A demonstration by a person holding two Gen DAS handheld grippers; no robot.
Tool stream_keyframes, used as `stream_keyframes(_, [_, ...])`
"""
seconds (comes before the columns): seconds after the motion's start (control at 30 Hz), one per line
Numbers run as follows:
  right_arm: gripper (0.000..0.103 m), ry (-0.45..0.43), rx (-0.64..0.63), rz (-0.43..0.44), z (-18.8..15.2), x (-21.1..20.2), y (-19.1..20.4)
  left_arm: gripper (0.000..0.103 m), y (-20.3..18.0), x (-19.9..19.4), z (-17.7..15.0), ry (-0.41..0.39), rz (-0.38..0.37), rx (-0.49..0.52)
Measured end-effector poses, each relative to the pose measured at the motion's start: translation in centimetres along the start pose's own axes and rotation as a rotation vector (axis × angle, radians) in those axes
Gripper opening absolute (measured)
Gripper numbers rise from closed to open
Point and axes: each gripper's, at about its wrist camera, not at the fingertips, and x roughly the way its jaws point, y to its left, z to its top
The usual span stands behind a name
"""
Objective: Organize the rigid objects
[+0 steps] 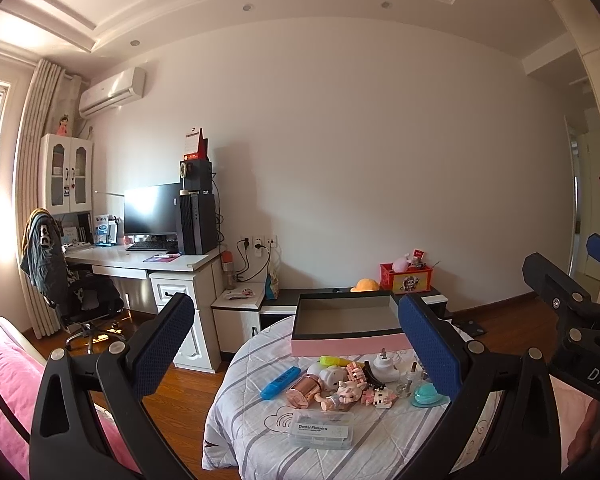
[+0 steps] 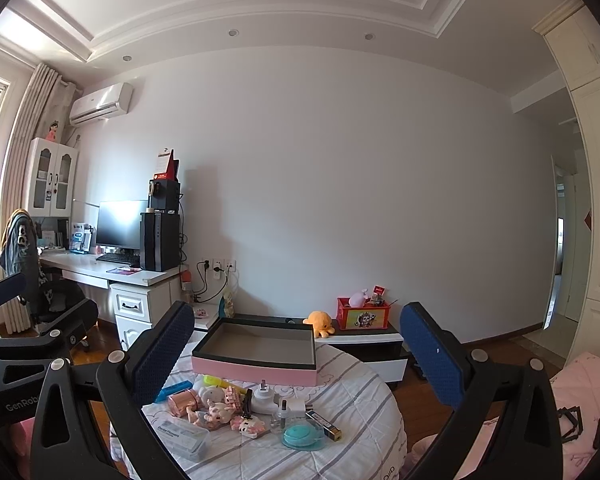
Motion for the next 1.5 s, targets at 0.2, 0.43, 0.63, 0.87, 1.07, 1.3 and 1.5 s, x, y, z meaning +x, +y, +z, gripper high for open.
stream_keyframes(0.2, [0.103, 0.000, -0.001, -0.001, 0.1, -0.3, -0.2, 0.103, -0.1, 0.1, 0.0, 0.002, 0.003, -0.001])
stream_keyframes(0.43, [0.103, 0.001, -0.003, 0.001, 0.1, -0.3, -0.2, 0.103, 0.0, 0.1, -0.1, 0.001, 0.006, -0.009])
stream_keyframes(0.63, [0.103, 0.005, -0.005, 0.004, 0.1, -0.3, -0.1, 0.103, 0.4, 0.0, -0.1, 0.002, 0.006, -0.011])
stream_keyframes(0.87, [0.103, 0.009, -0.008, 0.004, -0.1, -0.4, 0.2, 0.103, 0.4, 0.0, -0.2, 0.008, 0.000, -0.009])
stream_keyframes(1.07, [0.103, 0.016, -0.005, 0.005, -0.1, -0.1, 0.1, 0.103, 0.5, 0.0, -0.3, 0.014, -0.002, -0.008])
stream_keyframes(1.3, [0.103, 0.020, 0.007, 0.001, -0.3, 0.7, -0.4, 0.103, 0.4, 0.7, -0.2, 0.012, -0.002, -0.010])
stream_keyframes(1.5, [0.103, 0.029, 0.011, -0.001, -0.7, 1.5, -0.4, 0.103, 0.6, 1.0, -0.1, 0.013, -0.004, -0.012])
